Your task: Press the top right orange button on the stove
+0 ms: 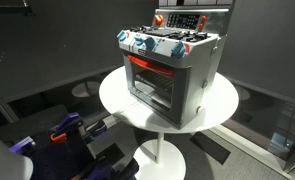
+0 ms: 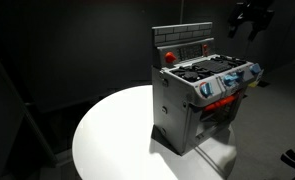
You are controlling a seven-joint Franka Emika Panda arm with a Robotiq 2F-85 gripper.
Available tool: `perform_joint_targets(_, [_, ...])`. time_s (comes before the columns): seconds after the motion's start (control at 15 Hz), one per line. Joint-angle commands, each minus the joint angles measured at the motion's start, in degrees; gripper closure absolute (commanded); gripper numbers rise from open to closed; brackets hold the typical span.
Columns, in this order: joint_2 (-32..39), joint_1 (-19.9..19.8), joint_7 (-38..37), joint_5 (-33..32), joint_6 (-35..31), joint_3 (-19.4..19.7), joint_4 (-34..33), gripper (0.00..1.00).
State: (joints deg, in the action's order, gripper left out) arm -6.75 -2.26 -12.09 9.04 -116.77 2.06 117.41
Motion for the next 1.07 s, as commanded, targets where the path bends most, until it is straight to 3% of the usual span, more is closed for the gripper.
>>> perform_joint_targets(0.0, [-5.90, -0.10, 3.30, -1.03, 6.97, 0.15, 2.69, 0.00])
perform_joint_targets(0.4, [-11.29, -0.46, 5.72, -3.20, 12.96, 0.16, 5.13, 0.00])
perform_joint_targets(1.0, [-11.12, -0.57, 4.42, -4.14, 12.19, -0.09, 6.53, 0.00])
